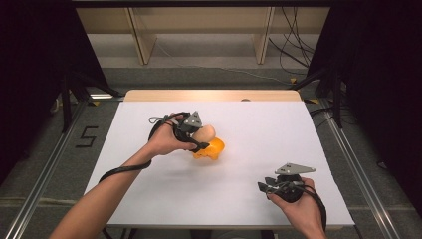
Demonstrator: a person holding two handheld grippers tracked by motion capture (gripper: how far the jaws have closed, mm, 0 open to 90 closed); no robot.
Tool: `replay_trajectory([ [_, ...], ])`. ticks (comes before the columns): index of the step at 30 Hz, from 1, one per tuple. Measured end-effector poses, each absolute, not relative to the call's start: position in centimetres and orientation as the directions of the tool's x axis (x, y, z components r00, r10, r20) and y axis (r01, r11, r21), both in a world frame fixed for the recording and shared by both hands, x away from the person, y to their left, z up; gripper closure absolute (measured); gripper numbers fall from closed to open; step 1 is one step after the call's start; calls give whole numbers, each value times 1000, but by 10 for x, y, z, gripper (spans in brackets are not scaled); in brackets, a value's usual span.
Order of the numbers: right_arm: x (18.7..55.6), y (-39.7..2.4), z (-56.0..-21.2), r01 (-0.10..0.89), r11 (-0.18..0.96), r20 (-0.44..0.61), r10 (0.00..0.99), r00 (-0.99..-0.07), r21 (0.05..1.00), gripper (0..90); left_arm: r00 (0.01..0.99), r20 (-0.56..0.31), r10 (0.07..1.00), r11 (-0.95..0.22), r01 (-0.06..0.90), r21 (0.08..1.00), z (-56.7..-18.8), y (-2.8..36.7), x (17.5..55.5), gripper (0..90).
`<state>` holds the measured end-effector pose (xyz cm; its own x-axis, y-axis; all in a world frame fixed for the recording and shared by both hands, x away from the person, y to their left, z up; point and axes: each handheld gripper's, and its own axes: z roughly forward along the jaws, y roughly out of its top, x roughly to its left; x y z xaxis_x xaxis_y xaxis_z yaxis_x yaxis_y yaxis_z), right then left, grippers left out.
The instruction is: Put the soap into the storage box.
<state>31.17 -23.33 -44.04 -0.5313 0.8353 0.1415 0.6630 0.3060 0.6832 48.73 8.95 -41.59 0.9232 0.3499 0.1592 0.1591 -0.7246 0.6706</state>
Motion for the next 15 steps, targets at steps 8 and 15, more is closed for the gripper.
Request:
replay_trajectory([
  [8, 312, -233, -440, 656, 305, 140, 834, -534, 690, 642, 924, 149, 351, -724, 167, 669, -421, 88, 488, 321],
  [15, 313, -234, -441, 649, 310, 138, 829, -543, 694, 641, 924, 146, 355, -723, 171, 670, -422, 89, 490, 320],
])
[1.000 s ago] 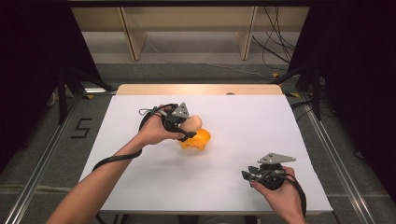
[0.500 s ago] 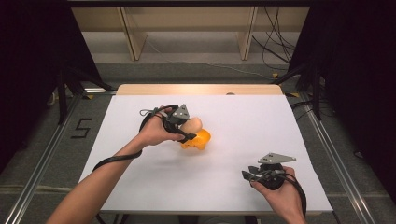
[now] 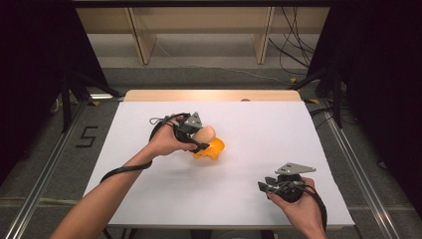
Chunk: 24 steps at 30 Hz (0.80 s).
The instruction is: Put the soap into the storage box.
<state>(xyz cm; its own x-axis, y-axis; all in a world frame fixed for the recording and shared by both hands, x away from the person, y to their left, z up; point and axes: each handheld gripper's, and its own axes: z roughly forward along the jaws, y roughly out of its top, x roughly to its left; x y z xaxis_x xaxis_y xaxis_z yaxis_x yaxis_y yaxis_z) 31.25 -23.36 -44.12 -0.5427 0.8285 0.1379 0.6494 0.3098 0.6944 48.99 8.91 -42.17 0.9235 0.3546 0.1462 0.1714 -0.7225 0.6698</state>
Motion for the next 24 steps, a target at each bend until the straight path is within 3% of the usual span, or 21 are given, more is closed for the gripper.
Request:
replay_trajectory([
  [24, 314, -234, -440, 659, 310, 140, 832, -537, 686, 641, 929, 135, 344, -740, 179, 649, -429, 86, 491, 320],
])
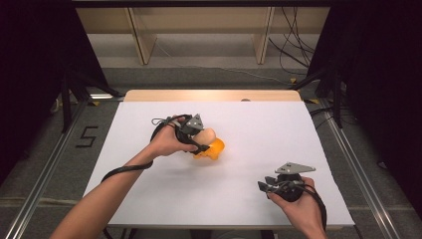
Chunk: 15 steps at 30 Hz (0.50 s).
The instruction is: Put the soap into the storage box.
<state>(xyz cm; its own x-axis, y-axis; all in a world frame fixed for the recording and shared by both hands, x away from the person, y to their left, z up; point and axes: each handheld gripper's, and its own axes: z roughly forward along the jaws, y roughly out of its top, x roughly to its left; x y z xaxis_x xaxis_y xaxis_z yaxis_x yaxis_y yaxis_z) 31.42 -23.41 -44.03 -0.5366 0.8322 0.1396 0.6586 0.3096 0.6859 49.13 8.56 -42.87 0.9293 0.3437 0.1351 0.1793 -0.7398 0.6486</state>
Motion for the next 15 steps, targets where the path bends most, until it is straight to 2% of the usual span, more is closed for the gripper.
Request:
replay_trajectory([
  [10, 313, -233, -440, 673, 301, 151, 838, -525, 675, 640, 931, 131, 341, -751, 186, 634, -431, 84, 493, 320],
  [11, 316, -234, -441, 645, 320, 127, 827, -548, 694, 640, 930, 130, 345, -749, 188, 636, -432, 84, 493, 320],
  [13, 313, -233, -440, 680, 296, 155, 840, -519, 671, 640, 929, 128, 346, -750, 192, 633, -432, 84, 493, 320],
  [15, 315, -234, -441, 656, 315, 135, 831, -539, 686, 640, 932, 119, 341, -752, 194, 630, -433, 84, 494, 320],
])
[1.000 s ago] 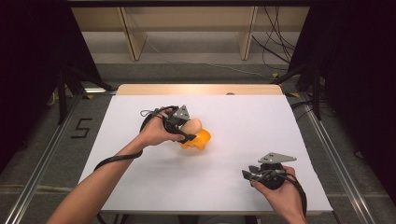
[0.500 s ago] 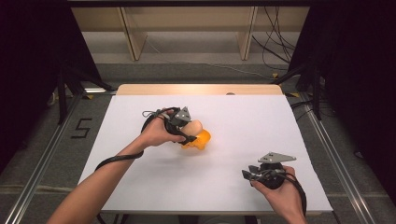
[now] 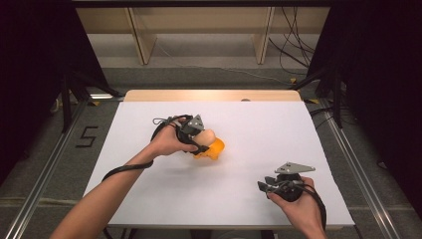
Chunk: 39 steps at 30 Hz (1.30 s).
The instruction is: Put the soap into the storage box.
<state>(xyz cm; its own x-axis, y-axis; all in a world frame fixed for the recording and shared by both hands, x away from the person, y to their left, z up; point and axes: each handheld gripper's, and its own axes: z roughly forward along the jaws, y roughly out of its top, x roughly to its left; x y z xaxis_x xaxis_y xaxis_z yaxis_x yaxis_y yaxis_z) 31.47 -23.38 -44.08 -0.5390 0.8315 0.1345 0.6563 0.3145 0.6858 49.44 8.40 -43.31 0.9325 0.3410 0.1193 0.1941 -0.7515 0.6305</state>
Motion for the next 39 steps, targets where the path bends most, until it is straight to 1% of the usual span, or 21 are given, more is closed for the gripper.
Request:
replay_trajectory([
  [3, 316, -234, -441, 646, 319, 129, 827, -547, 693, 640, 928, 116, 355, -747, 207, 632, -434, 84, 495, 320],
  [4, 314, -233, -440, 677, 300, 153, 839, -523, 672, 640, 930, 118, 348, -754, 203, 625, -434, 84, 495, 320],
  [6, 314, -234, -441, 664, 304, 146, 834, -532, 683, 640, 928, 111, 355, -750, 212, 627, -435, 84, 495, 319],
  [16, 314, -234, -440, 667, 303, 147, 835, -530, 681, 640, 930, 97, 353, -756, 223, 616, -435, 81, 497, 319],
  [17, 314, -234, -440, 668, 302, 148, 836, -529, 680, 640, 933, 106, 343, -761, 210, 614, -435, 81, 497, 319],
  [26, 313, -234, -440, 671, 297, 151, 838, -524, 680, 639, 933, 117, 340, -773, 207, 600, -434, 78, 497, 319],
  [27, 311, -232, -439, 692, 274, 174, 846, -504, 668, 639, 935, 127, 330, -783, 196, 590, -433, 78, 497, 319],
  [29, 313, -234, -440, 669, 298, 149, 838, -525, 681, 638, 933, 118, 340, -774, 206, 599, -434, 77, 496, 319],
  [34, 314, -234, -441, 668, 290, 165, 832, -530, 686, 637, 934, 108, 341, -776, 214, 594, -434, 76, 497, 318],
  [36, 314, -234, -441, 665, 292, 161, 832, -531, 687, 636, 938, 106, 329, -789, 211, 576, -433, 76, 498, 318],
  [37, 315, -234, -441, 656, 297, 153, 829, -538, 693, 636, 937, 109, 332, -789, 212, 577, -433, 75, 498, 318],
  [38, 314, -234, -440, 670, 295, 160, 833, -529, 681, 636, 933, 93, 349, -773, 230, 591, -435, 74, 497, 317],
  [39, 313, -234, -440, 674, 294, 159, 837, -524, 678, 636, 933, 94, 346, -777, 229, 586, -434, 74, 498, 317],
])
